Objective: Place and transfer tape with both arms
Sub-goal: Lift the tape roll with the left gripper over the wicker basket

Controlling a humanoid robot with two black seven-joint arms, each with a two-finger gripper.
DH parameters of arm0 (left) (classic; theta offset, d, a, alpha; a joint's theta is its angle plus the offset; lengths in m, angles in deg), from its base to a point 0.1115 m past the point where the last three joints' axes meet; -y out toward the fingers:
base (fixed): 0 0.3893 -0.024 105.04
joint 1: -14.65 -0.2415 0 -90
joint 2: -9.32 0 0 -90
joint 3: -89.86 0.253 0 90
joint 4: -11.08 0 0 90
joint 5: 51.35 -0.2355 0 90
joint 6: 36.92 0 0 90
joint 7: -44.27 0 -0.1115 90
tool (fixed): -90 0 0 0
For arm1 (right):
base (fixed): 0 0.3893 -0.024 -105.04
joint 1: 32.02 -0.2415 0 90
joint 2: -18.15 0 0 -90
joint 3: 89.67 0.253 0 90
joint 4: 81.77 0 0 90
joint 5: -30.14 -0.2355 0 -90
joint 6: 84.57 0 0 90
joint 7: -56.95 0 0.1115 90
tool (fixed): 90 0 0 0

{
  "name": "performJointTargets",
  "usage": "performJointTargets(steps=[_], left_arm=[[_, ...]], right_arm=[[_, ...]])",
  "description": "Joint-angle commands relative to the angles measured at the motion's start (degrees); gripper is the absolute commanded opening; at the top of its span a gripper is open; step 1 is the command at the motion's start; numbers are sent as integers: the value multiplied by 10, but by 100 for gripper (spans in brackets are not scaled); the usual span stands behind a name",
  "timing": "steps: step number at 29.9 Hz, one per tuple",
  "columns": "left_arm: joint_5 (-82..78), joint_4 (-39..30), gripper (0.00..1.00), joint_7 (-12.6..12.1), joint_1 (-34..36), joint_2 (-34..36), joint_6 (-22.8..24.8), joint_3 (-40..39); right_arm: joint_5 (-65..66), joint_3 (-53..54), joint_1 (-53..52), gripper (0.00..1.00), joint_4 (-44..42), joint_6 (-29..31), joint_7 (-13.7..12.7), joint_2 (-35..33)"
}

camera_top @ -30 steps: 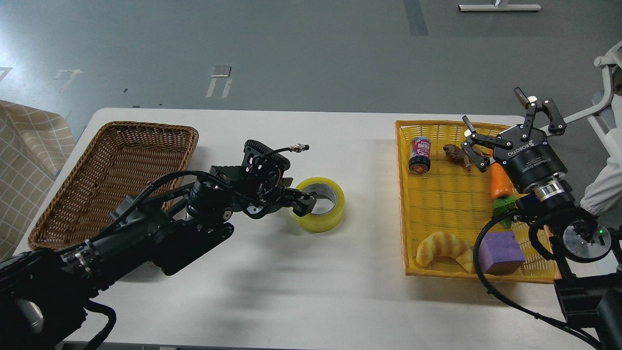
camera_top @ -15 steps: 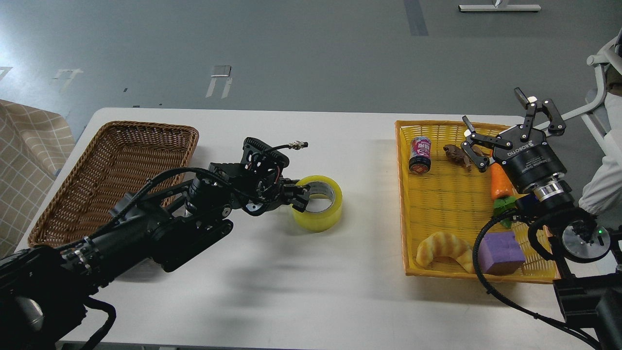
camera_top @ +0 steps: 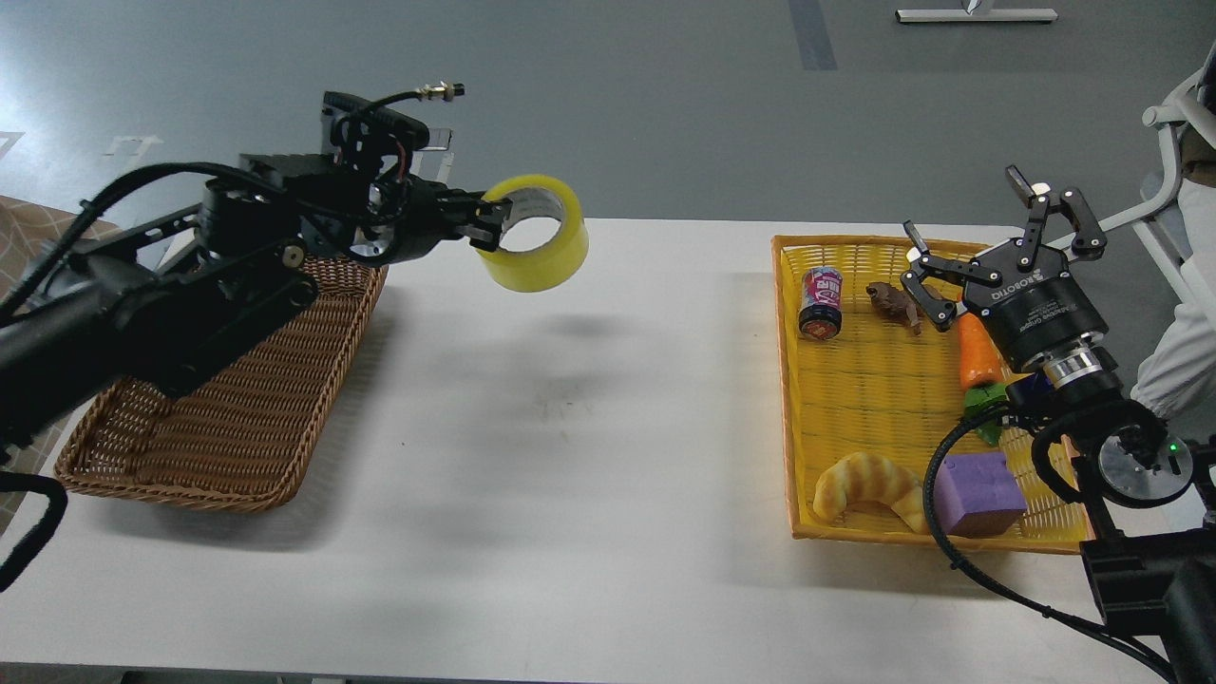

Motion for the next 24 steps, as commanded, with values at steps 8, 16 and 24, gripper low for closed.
performJointTargets(steps=[8,16,24], left_arm=[[32,0,0,26,-8,146,0,2],[35,0,0,30,-77,204,0,2],[36,0,0,37,-156,217,-37,2]], right_arm=[[0,0,-7,100,-1,0,0,1],[0,-1,-15,100,-1,0,0,1],[0,-2,-15,100,-2,0,0,5]])
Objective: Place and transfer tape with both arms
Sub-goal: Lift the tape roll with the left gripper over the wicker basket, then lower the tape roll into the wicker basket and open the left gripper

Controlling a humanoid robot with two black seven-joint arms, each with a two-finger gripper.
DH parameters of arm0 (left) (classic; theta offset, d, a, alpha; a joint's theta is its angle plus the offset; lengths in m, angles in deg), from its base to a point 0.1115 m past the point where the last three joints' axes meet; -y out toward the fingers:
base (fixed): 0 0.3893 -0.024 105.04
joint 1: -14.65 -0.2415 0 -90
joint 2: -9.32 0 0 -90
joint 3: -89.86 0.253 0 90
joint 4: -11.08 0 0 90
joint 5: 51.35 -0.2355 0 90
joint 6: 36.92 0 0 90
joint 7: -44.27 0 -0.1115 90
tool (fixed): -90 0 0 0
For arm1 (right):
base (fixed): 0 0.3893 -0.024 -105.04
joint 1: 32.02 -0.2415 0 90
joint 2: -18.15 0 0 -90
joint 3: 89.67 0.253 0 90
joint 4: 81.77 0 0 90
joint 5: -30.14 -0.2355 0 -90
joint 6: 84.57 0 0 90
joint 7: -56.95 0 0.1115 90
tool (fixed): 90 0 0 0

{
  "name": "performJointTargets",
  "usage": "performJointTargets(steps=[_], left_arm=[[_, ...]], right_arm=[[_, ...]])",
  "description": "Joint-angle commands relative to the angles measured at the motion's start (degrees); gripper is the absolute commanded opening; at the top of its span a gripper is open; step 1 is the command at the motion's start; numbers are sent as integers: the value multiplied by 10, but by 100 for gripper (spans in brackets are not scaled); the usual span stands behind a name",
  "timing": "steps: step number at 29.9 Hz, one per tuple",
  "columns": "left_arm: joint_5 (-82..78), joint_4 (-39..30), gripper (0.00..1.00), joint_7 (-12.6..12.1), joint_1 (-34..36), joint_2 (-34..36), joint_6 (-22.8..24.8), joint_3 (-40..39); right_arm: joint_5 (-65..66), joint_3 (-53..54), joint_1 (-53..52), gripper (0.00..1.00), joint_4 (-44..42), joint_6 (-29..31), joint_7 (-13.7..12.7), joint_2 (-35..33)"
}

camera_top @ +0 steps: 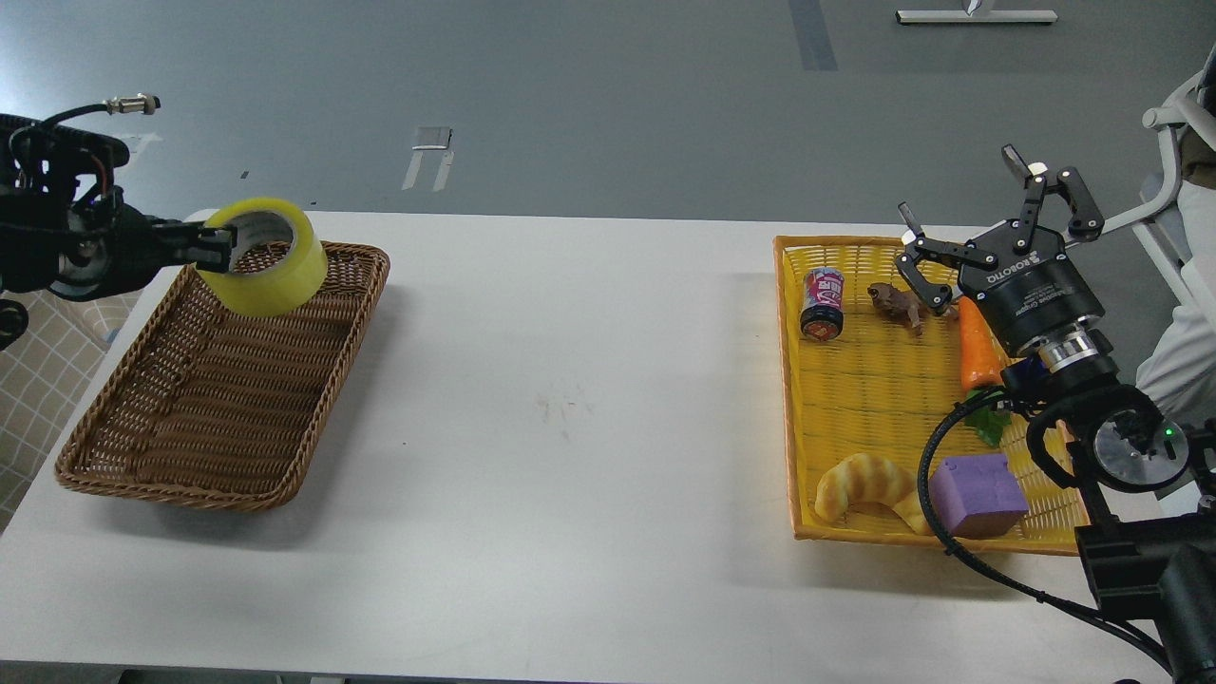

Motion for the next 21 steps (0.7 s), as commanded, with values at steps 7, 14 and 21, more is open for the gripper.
performJointTargets(steps=[7,14,21], left_arm=[[0,1,0,4,-57,-5,-31,0],[0,9,0,4,-90,-7,-49,0],[1,13,0,4,-104,-8,-59,1]], right_arm=[[0,0,1,100,1,0,0,0],[0,0,2,100,1,0,0,0],[0,-1,2,100,1,0,0,1]])
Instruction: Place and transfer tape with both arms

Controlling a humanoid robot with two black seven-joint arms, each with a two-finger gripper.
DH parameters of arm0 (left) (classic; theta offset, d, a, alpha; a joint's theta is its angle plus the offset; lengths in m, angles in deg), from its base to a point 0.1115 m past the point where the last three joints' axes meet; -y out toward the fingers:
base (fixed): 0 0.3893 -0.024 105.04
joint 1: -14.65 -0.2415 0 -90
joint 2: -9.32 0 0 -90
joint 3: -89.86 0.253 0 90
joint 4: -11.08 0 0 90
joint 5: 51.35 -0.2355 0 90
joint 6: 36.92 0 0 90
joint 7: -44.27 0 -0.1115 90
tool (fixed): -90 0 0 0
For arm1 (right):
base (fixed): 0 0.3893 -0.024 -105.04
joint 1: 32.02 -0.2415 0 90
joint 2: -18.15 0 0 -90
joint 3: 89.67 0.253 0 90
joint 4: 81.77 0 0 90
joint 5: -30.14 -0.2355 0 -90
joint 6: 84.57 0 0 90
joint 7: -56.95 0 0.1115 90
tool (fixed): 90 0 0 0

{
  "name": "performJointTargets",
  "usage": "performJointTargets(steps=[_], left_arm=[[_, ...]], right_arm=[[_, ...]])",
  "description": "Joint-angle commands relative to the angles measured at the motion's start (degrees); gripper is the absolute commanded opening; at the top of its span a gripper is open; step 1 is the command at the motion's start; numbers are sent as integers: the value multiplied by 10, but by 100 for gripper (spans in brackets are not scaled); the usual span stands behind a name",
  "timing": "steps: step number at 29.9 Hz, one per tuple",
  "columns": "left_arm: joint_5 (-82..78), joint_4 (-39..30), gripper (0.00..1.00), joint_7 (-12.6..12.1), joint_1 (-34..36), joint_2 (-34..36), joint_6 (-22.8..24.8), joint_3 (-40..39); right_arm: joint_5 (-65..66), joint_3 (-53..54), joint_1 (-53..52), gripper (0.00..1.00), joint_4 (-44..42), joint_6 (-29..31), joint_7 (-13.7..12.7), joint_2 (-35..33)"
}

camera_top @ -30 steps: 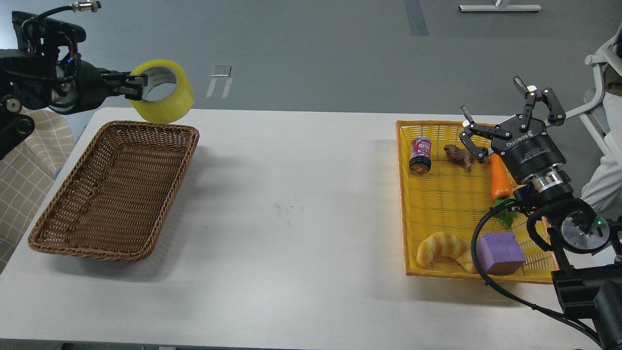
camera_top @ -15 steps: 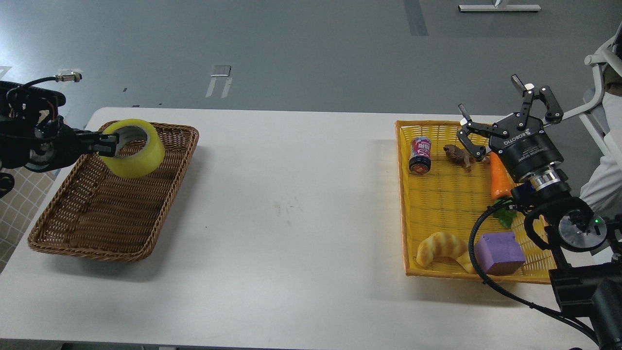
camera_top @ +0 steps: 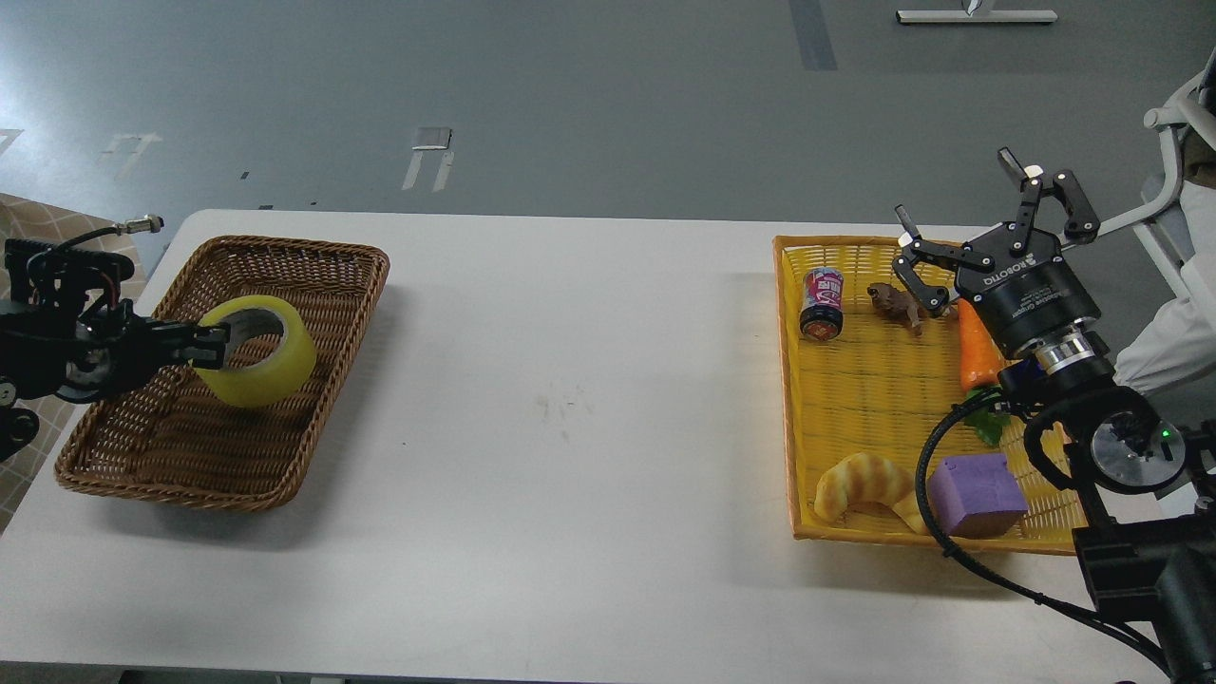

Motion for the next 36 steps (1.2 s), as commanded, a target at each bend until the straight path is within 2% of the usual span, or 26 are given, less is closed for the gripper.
performJointTargets(steps=[1,13,34,36], left_arm=[[0,5,0,0,-2,0,-1,0],[0,11,0,0,-24,0,-11,0],[0,23,0,-1,-24,-15,-14,-1],[1,23,20,-1,-24,-15,-15,-1]], right_arm=[[0,0,0,100,0,0,0,1],[0,0,0,100,0,0,0,1],[0,0,2,100,0,0,0,1],[-1,0,2,100,0,0,0,0]])
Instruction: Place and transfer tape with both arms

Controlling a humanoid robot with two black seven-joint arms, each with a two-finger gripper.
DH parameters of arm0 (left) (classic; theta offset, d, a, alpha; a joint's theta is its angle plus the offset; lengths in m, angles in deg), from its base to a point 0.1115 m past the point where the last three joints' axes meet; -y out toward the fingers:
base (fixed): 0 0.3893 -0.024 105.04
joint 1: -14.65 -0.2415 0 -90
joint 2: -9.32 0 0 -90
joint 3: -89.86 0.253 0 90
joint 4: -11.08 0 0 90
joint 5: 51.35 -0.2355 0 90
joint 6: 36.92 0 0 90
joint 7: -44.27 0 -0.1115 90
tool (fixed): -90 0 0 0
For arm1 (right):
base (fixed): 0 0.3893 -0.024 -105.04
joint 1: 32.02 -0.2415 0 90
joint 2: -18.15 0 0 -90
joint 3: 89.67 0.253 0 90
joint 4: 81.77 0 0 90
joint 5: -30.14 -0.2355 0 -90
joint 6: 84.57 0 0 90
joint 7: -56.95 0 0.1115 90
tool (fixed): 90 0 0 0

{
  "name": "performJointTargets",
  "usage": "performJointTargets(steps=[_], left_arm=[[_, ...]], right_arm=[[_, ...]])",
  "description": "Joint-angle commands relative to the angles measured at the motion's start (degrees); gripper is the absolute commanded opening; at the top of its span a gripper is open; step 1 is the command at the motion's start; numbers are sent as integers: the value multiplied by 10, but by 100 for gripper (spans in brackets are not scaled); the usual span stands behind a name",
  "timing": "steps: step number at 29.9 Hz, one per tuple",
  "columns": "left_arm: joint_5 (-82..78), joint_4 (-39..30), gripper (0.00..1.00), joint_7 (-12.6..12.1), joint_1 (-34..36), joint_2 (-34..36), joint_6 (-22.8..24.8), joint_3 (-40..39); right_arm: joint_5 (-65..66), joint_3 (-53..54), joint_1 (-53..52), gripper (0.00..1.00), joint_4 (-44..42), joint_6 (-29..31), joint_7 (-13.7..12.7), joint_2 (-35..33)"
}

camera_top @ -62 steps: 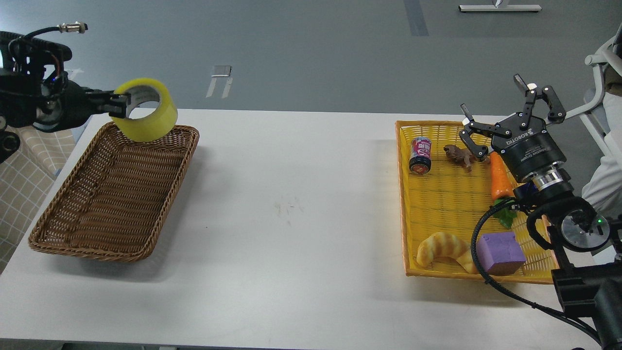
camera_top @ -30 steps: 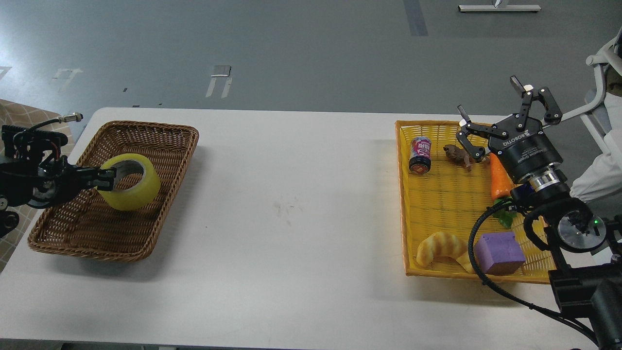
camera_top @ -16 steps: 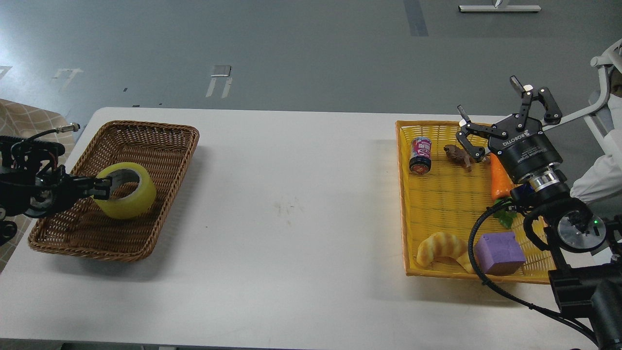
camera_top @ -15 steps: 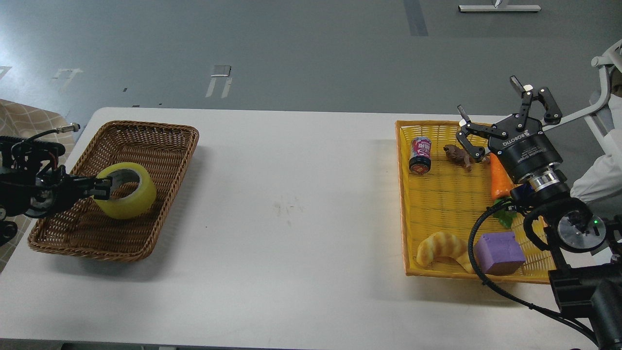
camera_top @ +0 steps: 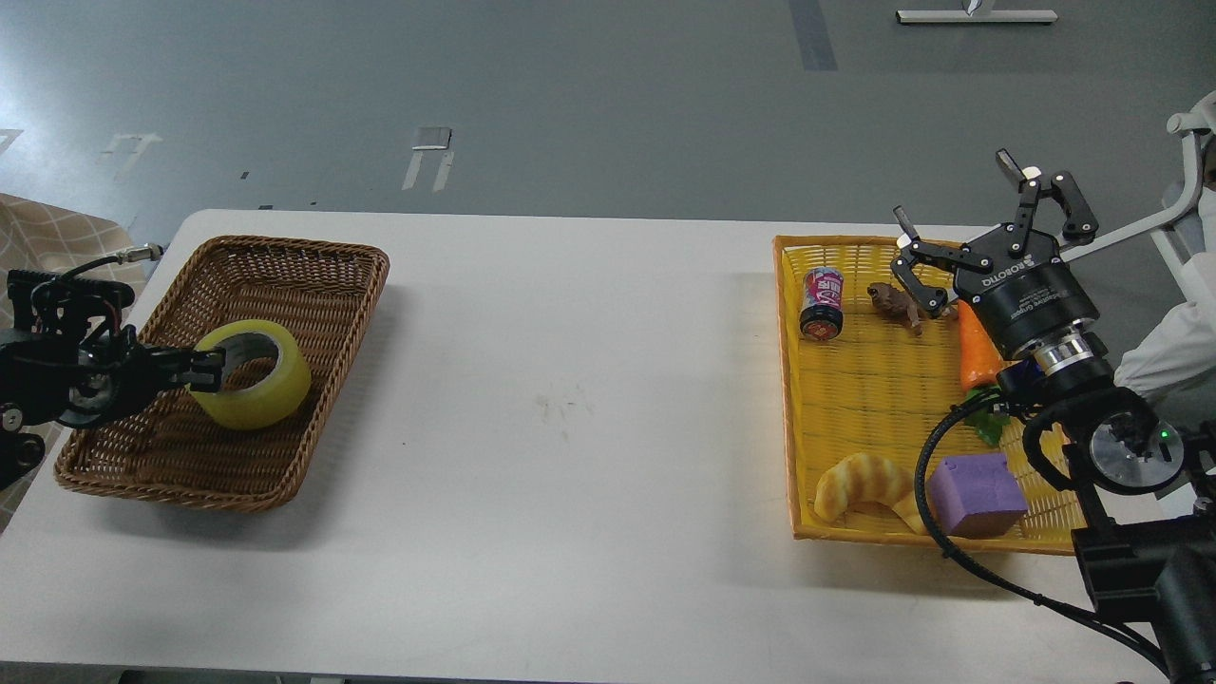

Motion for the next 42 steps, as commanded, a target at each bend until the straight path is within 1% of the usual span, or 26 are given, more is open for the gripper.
performJointTargets(steps=[1,3,4,10,13,17,20,21,23,25,27,30,35,37,39,42], left_arm=[[1,0,42,0,1,1,0,-1],[3,-1,76,0,3,0,0,-2],[14,-3,85,0,4,1,1,-1],[57,-11,85,1,5,12,4,-3],[79,-14,86,6,17,17,5,-12],[147,-14,86,7,61,22,7,-11],[234,-14,88,17,105,21,8,-12],[268,-18,92,21,125,16,9,-12],[304,-29,94,25,139,12,9,-13],[357,-40,96,31,157,-3,10,-14],[432,-40,97,36,198,-34,11,-14],[514,-39,97,36,221,-69,11,-14],[675,-33,98,36,231,-132,11,-49],[700,-32,98,36,230,-148,11,-66],[743,-26,98,36,223,-182,11,-110],[779,-22,98,36,215,-210,11,-144]], right_arm=[[0,0,0,100,0,0,0,-1],[-1,0,0,100,0,0,0,0],[0,0,0,100,0,0,0,0],[0,1,0,100,0,0,0,-1],[0,1,0,100,0,0,0,-1],[0,1,0,100,0,0,0,-1],[2,1,-1,100,0,0,0,-2],[2,1,-2,100,-2,0,0,-2],[3,1,-4,100,-2,0,0,-2],[4,1,-8,100,-2,0,0,-2],[7,-1,-21,100,-4,0,0,-4],[5,1,-35,100,-15,0,1,-1],[9,-1,-62,100,-19,0,0,-6],[10,-2,-71,100,-20,0,0,-8],[11,-4,-93,100,-38,0,-4,-10],[11,-7,-116,100,-57,0,-4,-12]])
